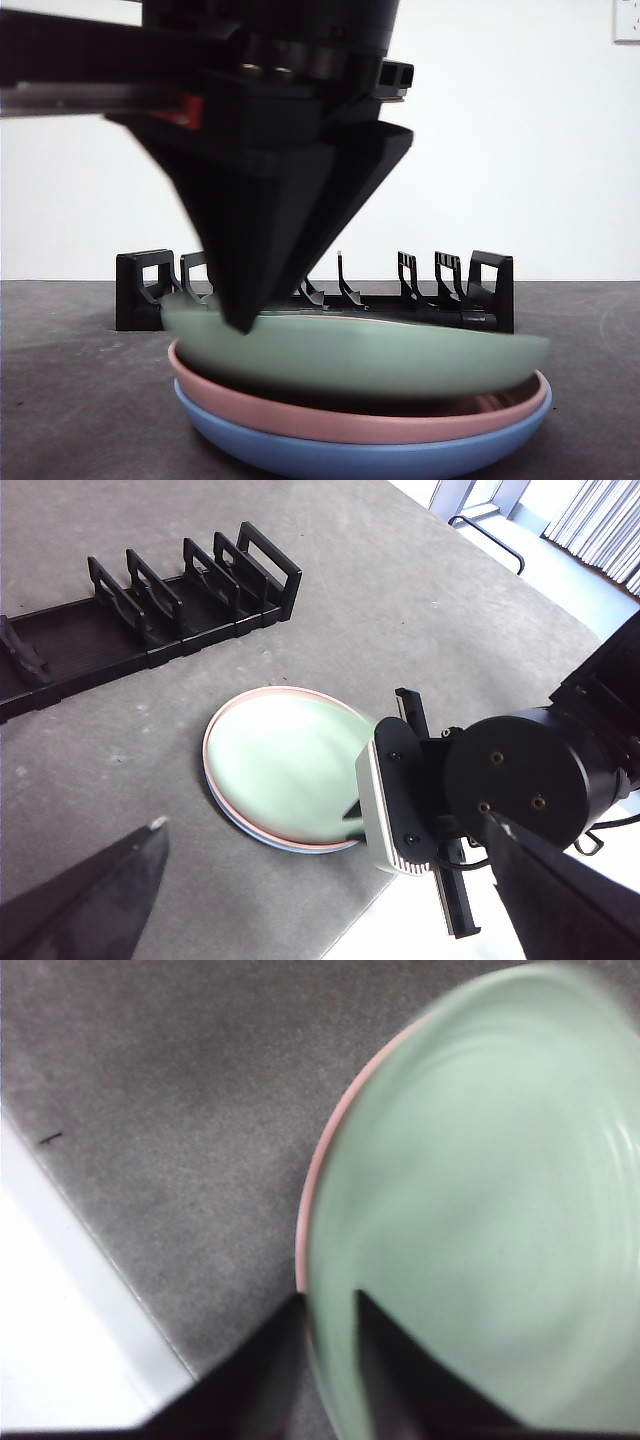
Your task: Place the plate
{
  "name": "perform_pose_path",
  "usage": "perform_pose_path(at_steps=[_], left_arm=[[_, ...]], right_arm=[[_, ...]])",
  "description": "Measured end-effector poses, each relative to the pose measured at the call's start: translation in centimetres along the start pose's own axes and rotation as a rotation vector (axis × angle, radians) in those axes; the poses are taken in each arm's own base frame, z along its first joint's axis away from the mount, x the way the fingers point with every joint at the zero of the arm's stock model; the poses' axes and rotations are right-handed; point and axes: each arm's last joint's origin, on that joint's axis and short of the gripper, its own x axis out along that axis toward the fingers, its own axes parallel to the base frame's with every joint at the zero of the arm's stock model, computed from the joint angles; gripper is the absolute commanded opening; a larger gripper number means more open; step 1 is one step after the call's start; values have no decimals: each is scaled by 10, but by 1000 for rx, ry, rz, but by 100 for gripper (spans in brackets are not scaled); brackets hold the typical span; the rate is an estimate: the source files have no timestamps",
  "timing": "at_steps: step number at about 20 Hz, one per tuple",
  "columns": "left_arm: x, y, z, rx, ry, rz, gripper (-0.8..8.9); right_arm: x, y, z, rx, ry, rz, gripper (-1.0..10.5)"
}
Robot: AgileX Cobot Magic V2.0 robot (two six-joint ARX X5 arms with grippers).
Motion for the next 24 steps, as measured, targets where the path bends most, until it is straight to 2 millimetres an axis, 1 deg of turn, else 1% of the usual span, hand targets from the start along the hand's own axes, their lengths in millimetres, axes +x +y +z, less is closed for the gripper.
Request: perform_pose_path(at_steps=[3, 5, 6, 8, 10, 12, 14, 16, 17, 19, 21, 24], left_arm=[[0, 0, 0, 0, 0, 0, 499], [0, 0, 0, 0, 0, 0, 500], [0, 0, 0, 0, 0, 0, 499], [0, 0, 0, 0, 1, 0, 499], [0, 0, 0, -1, 1, 0, 499], [0, 0, 0, -1, 1, 0, 500], [0, 0, 0, 0, 1, 0, 500], [0, 0, 0, 0, 0, 0, 500], [0, 0, 0, 0, 0, 0, 500], [0, 0, 0, -1, 0, 0, 499], [0, 0, 0, -15, 0, 0, 499], [0, 0, 0, -49, -2, 11, 498]], right_arm=[[0, -1, 1, 23, -20, -29, 392], [-3, -1, 3, 42, -29, -38, 418], [-7, -2, 6, 53, -43, -33, 425], [-25, -8, 9, 79, -91, -14, 425], [-54, -18, 10, 120, -179, 23, 426], [-78, -33, 4, 165, -238, 62, 428], [-103, -53, -4, 224, -296, 93, 428], [-129, -76, -18, 285, -363, 118, 428], [-144, -88, -28, 315, -399, 117, 428], [-167, -104, -51, 353, -452, 117, 428], [-185, -118, -75, 379, -485, 114, 428], [-204, -131, -111, 403, -513, 106, 428]])
